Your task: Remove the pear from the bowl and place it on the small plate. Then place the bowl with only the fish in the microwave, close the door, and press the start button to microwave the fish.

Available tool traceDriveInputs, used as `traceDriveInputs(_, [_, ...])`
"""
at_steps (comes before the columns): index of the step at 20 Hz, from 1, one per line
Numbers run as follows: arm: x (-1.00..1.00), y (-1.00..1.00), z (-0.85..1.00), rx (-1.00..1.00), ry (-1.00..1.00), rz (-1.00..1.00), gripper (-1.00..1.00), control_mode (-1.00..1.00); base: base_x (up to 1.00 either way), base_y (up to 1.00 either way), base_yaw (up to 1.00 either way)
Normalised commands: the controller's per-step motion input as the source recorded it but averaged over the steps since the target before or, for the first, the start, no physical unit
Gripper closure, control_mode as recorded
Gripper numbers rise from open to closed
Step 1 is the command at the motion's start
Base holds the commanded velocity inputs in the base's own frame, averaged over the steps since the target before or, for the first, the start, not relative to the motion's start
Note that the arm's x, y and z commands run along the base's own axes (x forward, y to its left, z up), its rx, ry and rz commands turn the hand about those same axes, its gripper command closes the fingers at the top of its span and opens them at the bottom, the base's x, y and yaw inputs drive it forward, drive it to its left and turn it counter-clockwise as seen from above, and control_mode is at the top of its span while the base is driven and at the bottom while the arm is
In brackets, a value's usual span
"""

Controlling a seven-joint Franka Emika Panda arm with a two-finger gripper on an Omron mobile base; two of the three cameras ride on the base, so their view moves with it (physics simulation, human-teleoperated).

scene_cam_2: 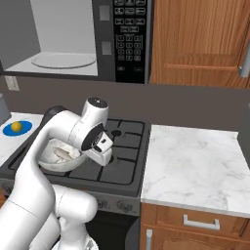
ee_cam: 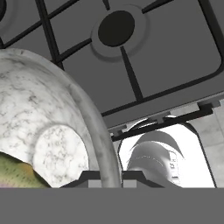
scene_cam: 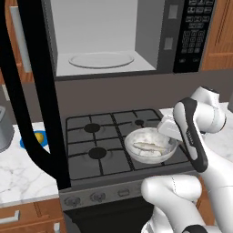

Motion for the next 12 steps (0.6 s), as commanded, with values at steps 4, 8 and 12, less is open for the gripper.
traceDriveInputs(4, [0.00,0.00,0.00,0.00,0.00,0.00,1.00,1.00,0.29,0.16,0.00])
traceDriveInputs(8, [0.00,0.00,0.00,0.00,0.00,0.00,1.00,1.00,0.05,0.00,0.03])
traceDriveInputs(12, [0.00,0.00,0.00,0.00,0.00,0.00,1.00,1.00,0.01,0.00,0.03])
